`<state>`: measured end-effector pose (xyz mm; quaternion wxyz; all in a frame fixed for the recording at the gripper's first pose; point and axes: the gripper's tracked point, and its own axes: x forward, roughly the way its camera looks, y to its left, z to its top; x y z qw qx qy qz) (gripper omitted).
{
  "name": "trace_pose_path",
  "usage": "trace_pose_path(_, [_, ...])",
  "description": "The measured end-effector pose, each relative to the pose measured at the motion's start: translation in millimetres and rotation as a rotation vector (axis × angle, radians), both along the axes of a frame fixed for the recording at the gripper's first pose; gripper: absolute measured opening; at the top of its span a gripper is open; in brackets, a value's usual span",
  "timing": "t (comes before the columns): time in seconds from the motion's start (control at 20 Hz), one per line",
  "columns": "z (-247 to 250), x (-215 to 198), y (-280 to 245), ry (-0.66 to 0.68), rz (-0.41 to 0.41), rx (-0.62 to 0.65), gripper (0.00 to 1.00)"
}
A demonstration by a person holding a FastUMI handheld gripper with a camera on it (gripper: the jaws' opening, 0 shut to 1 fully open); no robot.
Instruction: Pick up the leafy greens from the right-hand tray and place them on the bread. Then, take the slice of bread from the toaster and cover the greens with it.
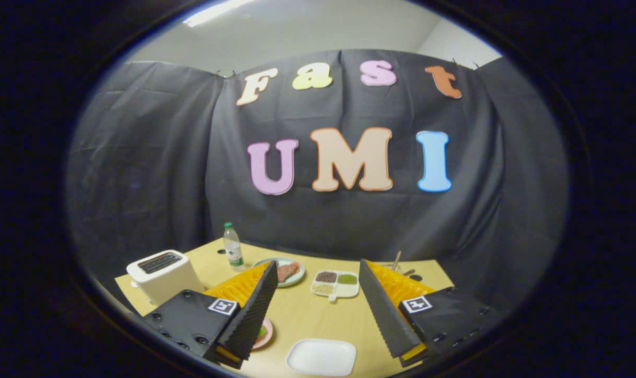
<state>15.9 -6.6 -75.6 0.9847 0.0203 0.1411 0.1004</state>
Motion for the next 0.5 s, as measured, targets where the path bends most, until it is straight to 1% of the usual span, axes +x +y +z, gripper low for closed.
trace_pose_path(0.2, [14,6,-5,-0.036,-0.007,0.016,0.97])
trace_pose_path(0.5, [15,9,1,-0.041,-0.007,0.026,0.97])
